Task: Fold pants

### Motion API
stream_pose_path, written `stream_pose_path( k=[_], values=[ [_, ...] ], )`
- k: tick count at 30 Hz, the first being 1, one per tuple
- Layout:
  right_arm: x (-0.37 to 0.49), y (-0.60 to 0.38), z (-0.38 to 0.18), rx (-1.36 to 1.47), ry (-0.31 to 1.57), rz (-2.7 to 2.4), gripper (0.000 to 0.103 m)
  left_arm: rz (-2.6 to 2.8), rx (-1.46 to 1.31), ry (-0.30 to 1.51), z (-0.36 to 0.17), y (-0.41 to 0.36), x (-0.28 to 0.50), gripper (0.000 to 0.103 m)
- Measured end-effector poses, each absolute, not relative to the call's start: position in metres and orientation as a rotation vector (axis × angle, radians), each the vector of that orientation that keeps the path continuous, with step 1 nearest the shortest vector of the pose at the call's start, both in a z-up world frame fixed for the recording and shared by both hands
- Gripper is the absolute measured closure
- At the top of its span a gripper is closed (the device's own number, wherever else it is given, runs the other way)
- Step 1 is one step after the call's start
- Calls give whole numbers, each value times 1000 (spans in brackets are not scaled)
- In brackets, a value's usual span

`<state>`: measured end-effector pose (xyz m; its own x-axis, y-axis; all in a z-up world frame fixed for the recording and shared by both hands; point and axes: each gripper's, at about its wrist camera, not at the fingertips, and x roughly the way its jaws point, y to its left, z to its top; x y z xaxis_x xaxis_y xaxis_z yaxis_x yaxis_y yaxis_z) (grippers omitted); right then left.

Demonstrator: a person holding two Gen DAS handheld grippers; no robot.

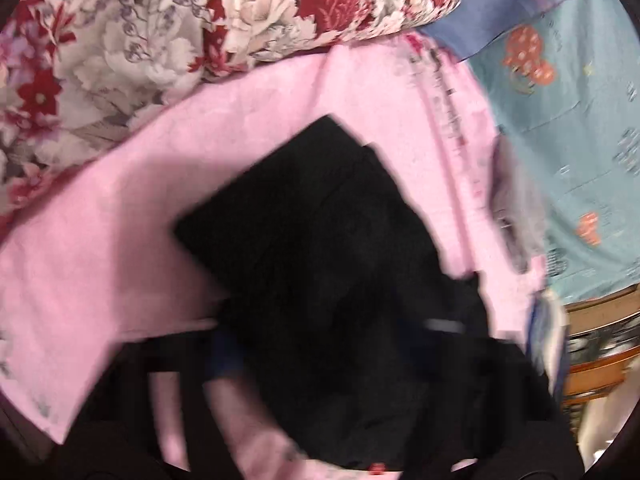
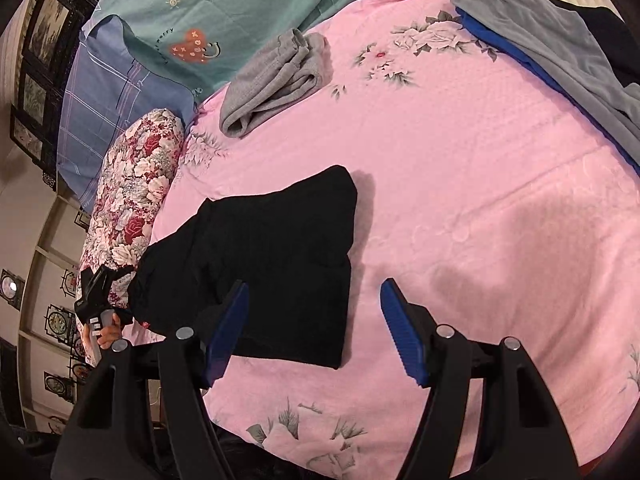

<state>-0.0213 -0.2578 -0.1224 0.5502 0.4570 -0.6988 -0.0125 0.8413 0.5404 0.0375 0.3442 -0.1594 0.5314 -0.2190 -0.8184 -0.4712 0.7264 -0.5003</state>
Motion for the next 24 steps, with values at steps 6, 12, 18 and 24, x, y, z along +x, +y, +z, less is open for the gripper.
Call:
stream_pose_path(
  k=[6, 12, 18, 24],
  values=[
    [-15, -247, -121, 491, 988, 284, 35, 147, -741, 869, -144, 339, 6, 81],
    [5, -205, -115, 366, 1044, 316, 35, 6, -723, 693, -106, 322, -24, 83],
    [51, -99, -111, 153, 1129, 474, 35, -57, -695, 671, -96, 308, -21, 86],
    [96, 20, -117, -23, 1189, 630, 35, -93, -686, 658, -89, 304, -18, 86]
  ],
)
